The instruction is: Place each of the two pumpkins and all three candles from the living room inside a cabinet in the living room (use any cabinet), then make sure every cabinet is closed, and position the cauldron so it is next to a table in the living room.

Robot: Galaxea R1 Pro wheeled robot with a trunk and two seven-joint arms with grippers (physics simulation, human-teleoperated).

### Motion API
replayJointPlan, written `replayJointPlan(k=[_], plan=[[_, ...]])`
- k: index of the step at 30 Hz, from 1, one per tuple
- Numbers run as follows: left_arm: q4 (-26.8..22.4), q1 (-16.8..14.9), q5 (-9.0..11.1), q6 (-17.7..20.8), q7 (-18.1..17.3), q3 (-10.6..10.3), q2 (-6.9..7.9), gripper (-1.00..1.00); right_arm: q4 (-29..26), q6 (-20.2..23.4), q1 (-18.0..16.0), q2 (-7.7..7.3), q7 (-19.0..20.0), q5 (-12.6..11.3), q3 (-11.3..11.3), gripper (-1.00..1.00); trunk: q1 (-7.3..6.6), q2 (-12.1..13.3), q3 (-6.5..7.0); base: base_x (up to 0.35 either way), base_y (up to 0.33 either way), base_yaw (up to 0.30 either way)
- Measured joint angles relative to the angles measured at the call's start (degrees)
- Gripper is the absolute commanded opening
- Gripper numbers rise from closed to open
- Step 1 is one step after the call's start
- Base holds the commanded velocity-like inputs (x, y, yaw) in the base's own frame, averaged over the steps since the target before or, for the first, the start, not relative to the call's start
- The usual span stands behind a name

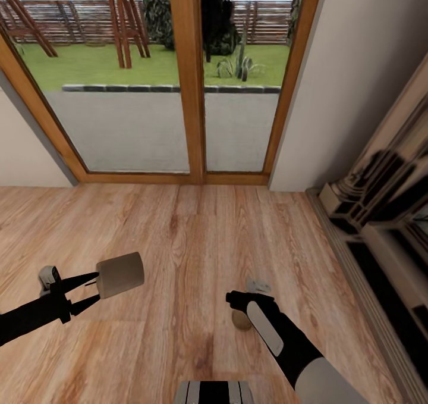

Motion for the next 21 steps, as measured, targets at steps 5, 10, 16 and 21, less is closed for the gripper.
replayJointPlan(k=[5,10,16,21], plan=[[-0.04,0.0,0.01,0.0,0.0,-0.01,-0.08,-1.0,2.51,-0.74,-0.42,-0.04,0.04,-0.05,-0.02,1.0,0.13,-0.07,-1.11,0.0,0.0,0.0],[-0.13,0.15,0.06,0.0,-0.08,-0.03,-0.06,-1.0,3.65,-1.88,-0.56,-0.04,0.06,-0.03,-0.02,1.0,0.26,-0.13,-2.22,0.0,0.0,0.0],[-0.16,0.25,0.08,0.0,-0.09,-0.03,-0.09,-1.0,3.99,-2.1,-0.58,-0.04,0.06,-0.03,-0.02,1.0,0.41,-0.21,-3.54,0.0,0.0,0.0],[-0.18,0.28,0.07,0.0,-0.09,-0.03,-0.09,-1.0,4.06,-2.13,-0.58,-0.04,0.06,-0.03,-0.02,1.0,0.54,-0.28,-4.65,0.0,0.0,0.0]])
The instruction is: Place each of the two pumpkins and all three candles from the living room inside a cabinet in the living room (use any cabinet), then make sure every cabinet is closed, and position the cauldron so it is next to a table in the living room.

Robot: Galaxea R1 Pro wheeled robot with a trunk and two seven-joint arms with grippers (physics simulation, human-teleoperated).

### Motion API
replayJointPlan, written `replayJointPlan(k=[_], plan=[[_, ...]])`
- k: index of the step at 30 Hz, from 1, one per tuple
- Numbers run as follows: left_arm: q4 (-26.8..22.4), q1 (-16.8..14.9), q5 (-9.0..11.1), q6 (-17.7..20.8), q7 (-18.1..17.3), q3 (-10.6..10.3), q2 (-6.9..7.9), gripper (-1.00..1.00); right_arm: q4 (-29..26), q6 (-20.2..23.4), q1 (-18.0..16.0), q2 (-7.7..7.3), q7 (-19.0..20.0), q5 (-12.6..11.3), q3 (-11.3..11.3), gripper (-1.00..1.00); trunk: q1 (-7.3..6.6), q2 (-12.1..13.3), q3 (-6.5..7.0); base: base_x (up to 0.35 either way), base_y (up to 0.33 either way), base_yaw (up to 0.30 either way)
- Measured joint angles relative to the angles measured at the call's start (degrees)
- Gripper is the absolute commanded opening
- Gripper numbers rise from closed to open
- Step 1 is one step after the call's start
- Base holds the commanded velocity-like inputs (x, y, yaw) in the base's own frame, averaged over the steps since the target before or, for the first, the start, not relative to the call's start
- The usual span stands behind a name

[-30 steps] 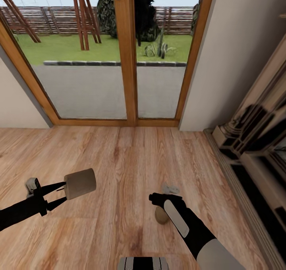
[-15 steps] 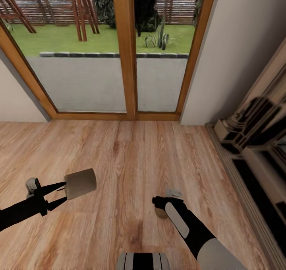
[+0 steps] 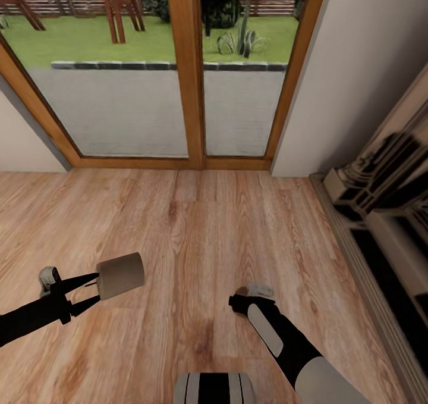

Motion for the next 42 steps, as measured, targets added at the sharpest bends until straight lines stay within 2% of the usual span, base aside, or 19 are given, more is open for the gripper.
replayJointPlan(k=[3,8,12,15,23,42], plan=[[0.0,0.01,0.01,0.0,0.0,0.0,0.0,-1.0,0.01,0.0,0.0,0.0,0.0,0.0,0.0,1.0,0.08,-0.04,-0.66,0.0,0.0,0.0],[-0.01,0.03,0.07,0.01,0.0,0.0,0.0,-1.0,0.01,0.0,-0.05,-0.05,0.0,0.01,-0.07,1.0,0.07,-0.04,-0.67,0.0,0.0,0.0],[0.01,0.07,0.11,0.02,0.0,0.01,0.03,-1.0,0.05,0.0,-0.01,-1.5,0.0,-0.15,-0.37,1.0,0.07,-0.04,-0.67,0.036,-0.018,0.0],[0.02,0.07,0.07,0.01,0.0,0.0,0.07,-1.0,0.05,0.0,0.0,-1.98,0.0,-0.23,-0.67,1.0,0.07,-0.04,-0.67,0.21,-0.091,0.0],[0.02,0.07,0.07,0.02,0.0,0.0,0.01,-1.0,1.27,-0.03,0.0,-2.1,0.0,-0.22,-3.01,1.0,0.07,-0.04,-0.67,0.063,-0.03,0.0],[-0.01,0.07,0.07,0.02,0.0,0.0,-0.07,-1.0,1.92,0.0,0.0,-1.65,0.03,-0.17,-3.34,1.0,0.07,-0.04,-0.67,0.081,0.028,0.0]])
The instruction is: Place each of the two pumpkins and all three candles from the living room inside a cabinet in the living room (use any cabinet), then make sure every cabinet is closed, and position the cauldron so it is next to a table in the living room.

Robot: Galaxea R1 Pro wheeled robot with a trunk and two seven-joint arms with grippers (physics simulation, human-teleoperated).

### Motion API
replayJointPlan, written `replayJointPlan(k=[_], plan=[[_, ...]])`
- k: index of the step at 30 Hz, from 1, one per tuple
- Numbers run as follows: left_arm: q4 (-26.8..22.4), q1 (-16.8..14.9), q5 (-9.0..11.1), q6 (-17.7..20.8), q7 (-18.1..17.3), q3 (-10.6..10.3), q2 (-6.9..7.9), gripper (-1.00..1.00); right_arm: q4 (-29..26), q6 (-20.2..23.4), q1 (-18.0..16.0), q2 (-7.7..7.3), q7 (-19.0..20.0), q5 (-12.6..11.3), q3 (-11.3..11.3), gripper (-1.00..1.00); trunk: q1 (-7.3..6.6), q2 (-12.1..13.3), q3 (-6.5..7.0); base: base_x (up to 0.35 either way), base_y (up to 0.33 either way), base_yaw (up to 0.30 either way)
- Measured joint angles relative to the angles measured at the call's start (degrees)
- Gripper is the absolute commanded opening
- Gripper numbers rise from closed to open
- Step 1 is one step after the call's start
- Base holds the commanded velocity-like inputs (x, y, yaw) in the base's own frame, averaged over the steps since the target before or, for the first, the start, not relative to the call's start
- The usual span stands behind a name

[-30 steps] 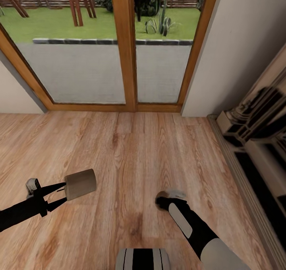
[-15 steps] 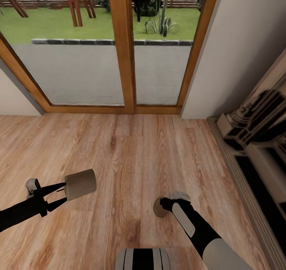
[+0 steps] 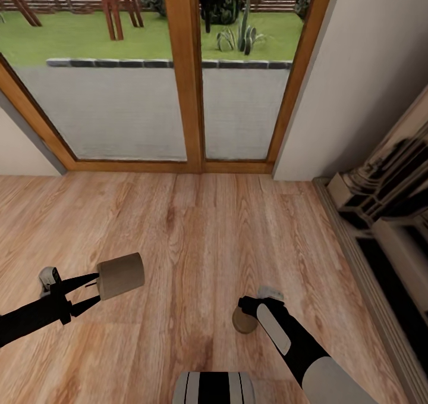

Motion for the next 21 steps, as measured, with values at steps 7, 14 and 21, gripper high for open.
replayJointPlan(k=[7,14,21], plan=[[-0.01,0.0,0.04,0.0,0.0,-0.17,0.01,-1.0,0.02,0.0,0.0,0.09,-0.01,0.0,0.0,1.0,0.03,-0.01,-0.21,0.004,0.003,0.0],[-0.04,0.0,-0.05,-0.02,-0.06,-0.19,0.17,-1.0,0.03,0.0,0.0,0.27,-0.01,0.04,0.02,1.0,0.21,-0.1,-1.76,0.0,0.0,0.0],[-0.05,0.68,0.07,0.01,-4.34,-0.13,0.29,-1.0,0.03,0.0,0.0,0.33,0.03,0.17,0.1,1.0,0.36,-0.19,-3.1,0.0,0.0,0.0]])
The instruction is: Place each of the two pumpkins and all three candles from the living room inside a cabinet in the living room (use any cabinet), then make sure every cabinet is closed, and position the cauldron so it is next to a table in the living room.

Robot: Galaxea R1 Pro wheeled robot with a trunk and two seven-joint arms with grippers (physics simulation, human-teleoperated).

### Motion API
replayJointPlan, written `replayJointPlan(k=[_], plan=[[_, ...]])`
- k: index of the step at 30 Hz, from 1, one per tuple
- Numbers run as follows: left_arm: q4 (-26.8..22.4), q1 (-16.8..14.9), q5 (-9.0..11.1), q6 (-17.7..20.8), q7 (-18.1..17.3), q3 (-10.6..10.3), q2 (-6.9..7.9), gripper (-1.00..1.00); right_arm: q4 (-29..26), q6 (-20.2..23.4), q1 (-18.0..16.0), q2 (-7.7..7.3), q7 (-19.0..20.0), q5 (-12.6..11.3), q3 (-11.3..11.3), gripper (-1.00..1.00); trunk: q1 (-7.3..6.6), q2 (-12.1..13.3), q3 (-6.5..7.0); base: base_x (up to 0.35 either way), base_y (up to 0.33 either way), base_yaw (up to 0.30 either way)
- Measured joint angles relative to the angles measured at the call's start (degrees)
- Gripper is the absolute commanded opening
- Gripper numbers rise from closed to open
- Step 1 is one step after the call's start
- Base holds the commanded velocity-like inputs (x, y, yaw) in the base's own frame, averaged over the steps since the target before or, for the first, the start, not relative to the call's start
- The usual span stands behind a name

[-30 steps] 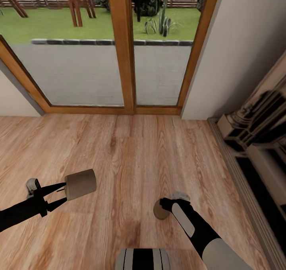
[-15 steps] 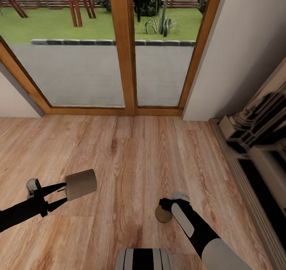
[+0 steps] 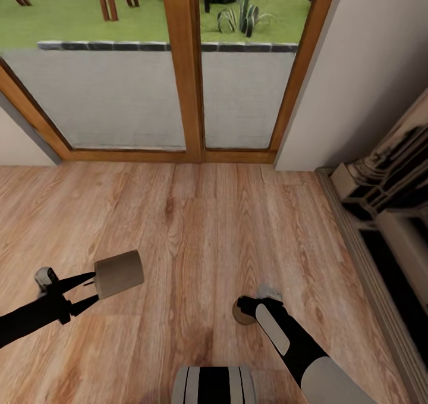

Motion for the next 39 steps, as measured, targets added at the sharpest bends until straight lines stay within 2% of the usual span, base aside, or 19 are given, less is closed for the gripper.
replayJointPlan(k=[2,4,10,23,34,39], plan=[[-0.01,0.3,0.07,0.0,-2.71,0.0,0.03,-1.0,0.0,0.0,0.0,0.0,0.06,0.01,0.11,1.0,0.0,0.0,0.0,0.0,0.0,0.0],[0.02,0.41,-0.17,0.0,-3.76,-0.03,0.04,-1.0,0.0,0.0,0.0,0.01,0.7,0.04,0.31,1.0,0.0,0.0,0.0,0.0,0.0,0.0],[0.0,0.46,-0.74,-0.01,-4.25,-0.09,0.04,-1.0,0.06,-0.1,0.0,-0.07,3.88,0.09,0.42,1.0,0.0,0.0,0.0,0.007,0.0,0.0],[0.0,0.49,-1.78,-0.01,-4.32,-0.22,-0.02,-1.0,1.91,-1.74,-0.08,-0.06,4.2,0.09,0.36,1.0,0.0,0.0,0.0,0.01,0.0,0.0],[0.01,0.49,-1.98,-0.05,-4.33,-0.22,-0.05,-1.0,2.09,-2.62,-0.09,-0.2,4.22,-0.01,0.12,1.0,0.29,-0.14,-2.43,0.0,0.0,0.0],[0.0,0.48,-1.87,-0.02,-4.36,-0.22,-0.05,-1.0,2.11,-3.03,-0.09,-0.1,4.24,0.08,0.21,1.0,0.28,-0.15,-2.44,0.0,0.0,0.0]])
